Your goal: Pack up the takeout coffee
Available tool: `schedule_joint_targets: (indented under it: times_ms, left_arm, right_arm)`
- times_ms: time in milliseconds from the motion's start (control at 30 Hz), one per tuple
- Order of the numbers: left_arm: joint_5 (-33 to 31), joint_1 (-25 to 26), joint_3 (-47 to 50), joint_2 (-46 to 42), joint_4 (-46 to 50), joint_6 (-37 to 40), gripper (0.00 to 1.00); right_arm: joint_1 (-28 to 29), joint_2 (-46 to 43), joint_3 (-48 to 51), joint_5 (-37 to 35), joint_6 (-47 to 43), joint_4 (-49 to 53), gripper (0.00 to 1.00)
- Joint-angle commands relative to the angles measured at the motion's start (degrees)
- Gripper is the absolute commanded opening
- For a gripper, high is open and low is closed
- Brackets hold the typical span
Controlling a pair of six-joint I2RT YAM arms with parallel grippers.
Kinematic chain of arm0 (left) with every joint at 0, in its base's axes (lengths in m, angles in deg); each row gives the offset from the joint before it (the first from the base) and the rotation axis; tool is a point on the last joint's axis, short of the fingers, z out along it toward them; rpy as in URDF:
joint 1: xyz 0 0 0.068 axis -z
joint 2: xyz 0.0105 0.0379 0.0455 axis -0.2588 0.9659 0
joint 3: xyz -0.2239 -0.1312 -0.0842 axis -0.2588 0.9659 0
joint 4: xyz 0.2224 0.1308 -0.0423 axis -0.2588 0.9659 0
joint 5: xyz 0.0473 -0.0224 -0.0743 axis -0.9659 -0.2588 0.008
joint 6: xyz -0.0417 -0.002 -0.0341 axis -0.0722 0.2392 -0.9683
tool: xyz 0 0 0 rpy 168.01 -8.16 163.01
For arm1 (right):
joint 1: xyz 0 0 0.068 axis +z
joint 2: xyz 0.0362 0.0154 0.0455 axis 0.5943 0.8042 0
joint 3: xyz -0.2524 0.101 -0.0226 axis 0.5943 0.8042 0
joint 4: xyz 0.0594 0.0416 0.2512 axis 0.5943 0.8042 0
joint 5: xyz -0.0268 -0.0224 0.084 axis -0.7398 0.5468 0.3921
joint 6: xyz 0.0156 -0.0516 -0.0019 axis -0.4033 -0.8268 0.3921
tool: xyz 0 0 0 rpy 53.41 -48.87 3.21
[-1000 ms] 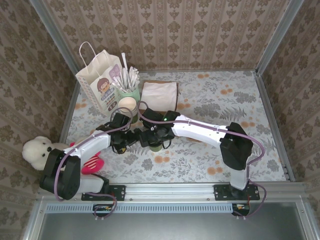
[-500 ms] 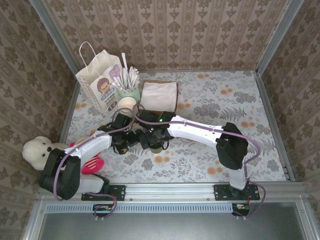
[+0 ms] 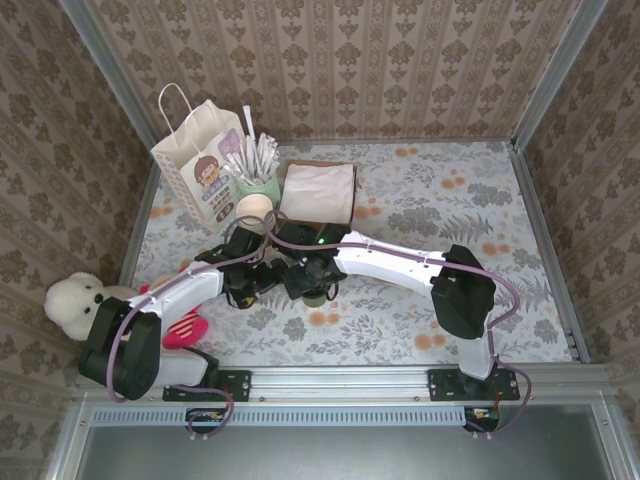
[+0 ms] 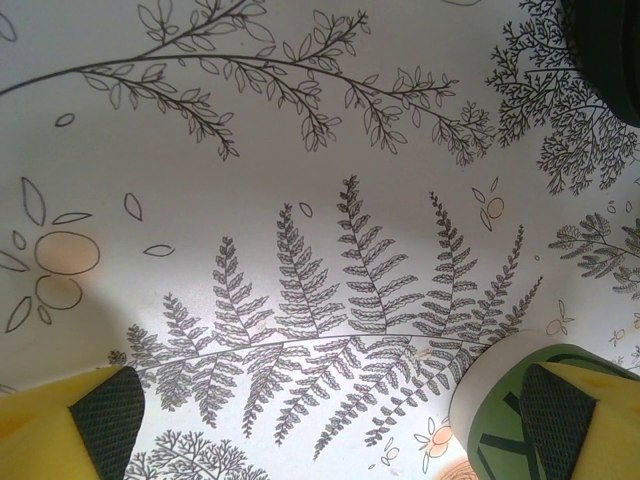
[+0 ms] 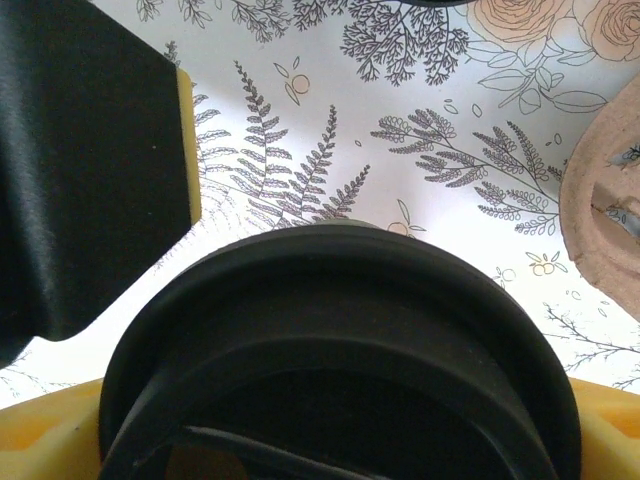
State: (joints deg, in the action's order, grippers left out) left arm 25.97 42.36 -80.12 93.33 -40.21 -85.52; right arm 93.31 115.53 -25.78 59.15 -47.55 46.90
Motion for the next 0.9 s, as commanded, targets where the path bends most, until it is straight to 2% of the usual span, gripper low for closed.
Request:
schedule_joint_targets:
  times_ms: [0,233,500,667,867]
  left_arm:
    - [-1.14,0.16,-0.48,-3.26,0.98,0.89,1.0]
    - [-1.77,0.14,-0.83,-10.98,-3.25,6.8,1.0]
    - [-1.19,-0.14,1.13,-23.22,-11.69,12.34,1.0]
    - [1.31,-0.32,3.2,-29.42,-16.48,14.85,1.0]
    - [-1.23,-0.49,6.91,-37.28,-19.63,15.59,1.0]
  right_arm:
    - [-0.04,-4.52,2.01,0.29,-2.29,2.35,0.82]
    - [-4.16,-14.05,8.35,4.9,-6.52,3.6,0.81]
    - [-17.24,-20.93,6.94,13.2,-11.33,3.12,0.79]
    - [-26.73,-18.25,4.54,7.83,-14.85,4.66,0.79]
    - [-34.84,-8.76,-3.03,4.33,-17.93,3.98,0.79]
